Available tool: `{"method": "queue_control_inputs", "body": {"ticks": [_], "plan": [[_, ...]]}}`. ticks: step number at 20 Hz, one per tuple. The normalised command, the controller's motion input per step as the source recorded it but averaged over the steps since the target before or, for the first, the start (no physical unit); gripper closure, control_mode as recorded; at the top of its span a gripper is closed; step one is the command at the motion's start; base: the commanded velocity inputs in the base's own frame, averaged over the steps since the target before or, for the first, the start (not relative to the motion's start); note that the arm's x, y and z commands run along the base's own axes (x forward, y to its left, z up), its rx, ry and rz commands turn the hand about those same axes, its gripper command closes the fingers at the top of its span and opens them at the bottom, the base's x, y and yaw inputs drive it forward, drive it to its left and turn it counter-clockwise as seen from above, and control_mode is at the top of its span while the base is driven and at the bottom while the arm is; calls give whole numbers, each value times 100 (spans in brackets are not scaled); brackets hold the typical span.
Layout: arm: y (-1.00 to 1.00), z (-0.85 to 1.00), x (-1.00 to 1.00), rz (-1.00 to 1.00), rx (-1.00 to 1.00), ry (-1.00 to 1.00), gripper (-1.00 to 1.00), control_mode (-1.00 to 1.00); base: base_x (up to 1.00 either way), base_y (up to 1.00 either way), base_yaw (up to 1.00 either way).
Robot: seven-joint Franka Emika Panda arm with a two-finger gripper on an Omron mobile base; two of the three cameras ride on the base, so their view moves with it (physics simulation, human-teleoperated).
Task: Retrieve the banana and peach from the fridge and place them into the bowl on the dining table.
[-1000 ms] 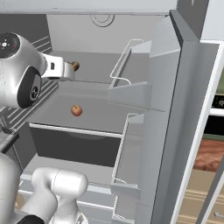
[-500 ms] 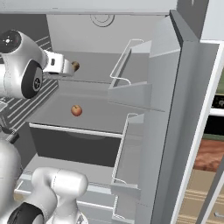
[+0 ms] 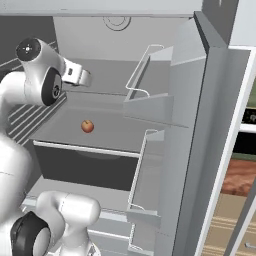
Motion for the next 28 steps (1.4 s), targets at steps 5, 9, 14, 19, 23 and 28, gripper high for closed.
{"method": "queue_control_inputs", "body": {"ticks": [5, 9, 14, 19, 23, 28], "plan": [[0, -5, 61, 0, 0, 9, -100, -100, 0, 0, 0], [5, -19, 55, 0, 0, 5, -100, -100, 0, 0, 0], [3, -24, 55, 0, 0, 3, -100, -100, 0, 0, 0], [5, -24, 57, 0, 0, 1, -100, -100, 0, 0, 0], [12, -21, 59, 0, 0, 0, -100, -100, 0, 0, 0], [15, -12, 62, 0, 0, 1, -100, -100, 0, 0, 0]]}}
